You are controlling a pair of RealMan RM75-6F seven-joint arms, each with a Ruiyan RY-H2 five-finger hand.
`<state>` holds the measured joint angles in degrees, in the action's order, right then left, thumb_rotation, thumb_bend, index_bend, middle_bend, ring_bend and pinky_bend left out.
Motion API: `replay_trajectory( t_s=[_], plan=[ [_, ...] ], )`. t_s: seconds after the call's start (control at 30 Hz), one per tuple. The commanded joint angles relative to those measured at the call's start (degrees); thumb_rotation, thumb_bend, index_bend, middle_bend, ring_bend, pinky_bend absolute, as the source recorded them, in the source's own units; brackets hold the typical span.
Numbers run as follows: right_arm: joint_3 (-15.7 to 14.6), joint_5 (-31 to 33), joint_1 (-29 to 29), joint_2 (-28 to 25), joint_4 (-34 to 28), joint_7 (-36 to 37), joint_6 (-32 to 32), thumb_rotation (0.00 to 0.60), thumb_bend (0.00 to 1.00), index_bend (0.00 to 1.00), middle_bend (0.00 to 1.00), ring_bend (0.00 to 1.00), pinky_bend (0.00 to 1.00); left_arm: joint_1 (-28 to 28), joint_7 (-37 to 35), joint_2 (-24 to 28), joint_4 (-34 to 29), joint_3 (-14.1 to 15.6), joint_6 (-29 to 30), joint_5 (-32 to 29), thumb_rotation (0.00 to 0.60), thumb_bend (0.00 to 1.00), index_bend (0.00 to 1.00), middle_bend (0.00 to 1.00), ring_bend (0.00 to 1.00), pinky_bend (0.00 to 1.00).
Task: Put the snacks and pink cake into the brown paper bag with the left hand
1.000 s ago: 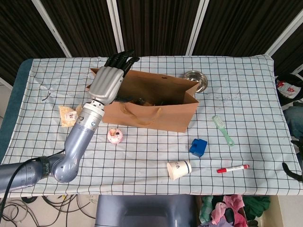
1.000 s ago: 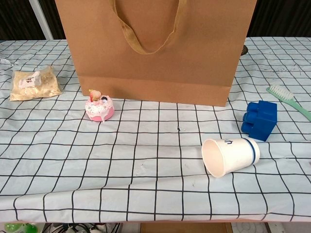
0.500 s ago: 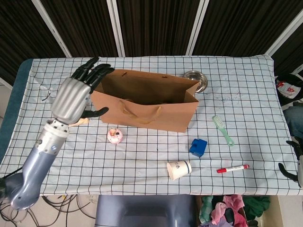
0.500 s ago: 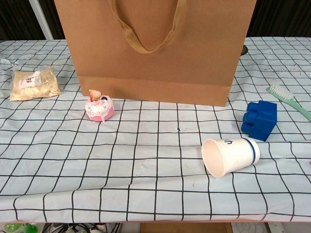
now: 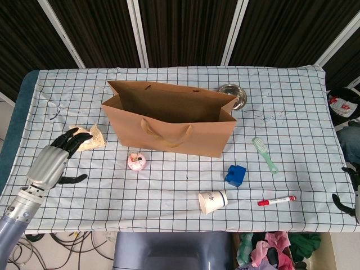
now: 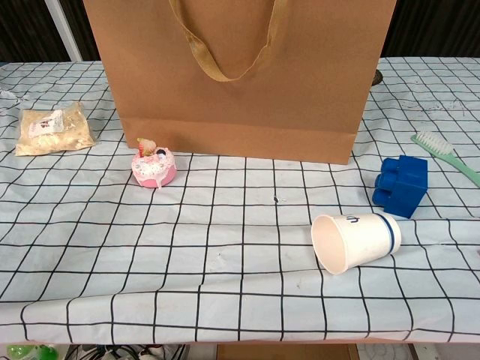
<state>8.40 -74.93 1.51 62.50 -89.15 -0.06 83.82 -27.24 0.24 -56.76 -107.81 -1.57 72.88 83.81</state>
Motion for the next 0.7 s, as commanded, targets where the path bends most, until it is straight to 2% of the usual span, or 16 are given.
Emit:
replay_trajectory(
  t_s=[0.03, 0.27, 0.43, 0.7],
  plan=[
    [0.00, -0.09, -0.04, -0.09, -0.08, 0.10, 0.08, 0.600, 0.21, 0.21, 0.11, 0.25, 0.33, -1.04, -1.66, -4.97, 4.57, 1.02, -6.22, -2.30, 0.600, 0.00, 0.13, 0.14, 0.04, 0.17],
    [0.20, -0.17, -0.37, -0.60, -0.36, 1.00, 0.66, 0.600, 0.21, 0.21, 0.11, 0.25, 0.33, -6.49, 1.47, -12.75, 10.82, -2.04, -16.73, -11.16, 0.600, 0.00, 0.13, 0.14, 0.04, 0.17],
    [0.33, -0.08, -0.49, -0.84, -0.33, 1.61, 0.74, 0.600, 0.21, 0.21, 0.11, 0.25, 0.33, -8.95, 3.55, -17.47, 14.35, -3.51, -20.29, -15.26, 0.600, 0.00, 0.13, 0.14, 0.04, 0.17],
    [0.28, -0.02, -0.36, -0.78, -0.06, 1.86, 0.32, 0.600, 0.21, 0.21, 0.11, 0.25, 0.33, -11.65, 5.94, -22.62, 17.33, -5.20, -22.59, -18.23, 0.600, 0.00, 0.13, 0.15, 0.05, 0.18]
  ],
)
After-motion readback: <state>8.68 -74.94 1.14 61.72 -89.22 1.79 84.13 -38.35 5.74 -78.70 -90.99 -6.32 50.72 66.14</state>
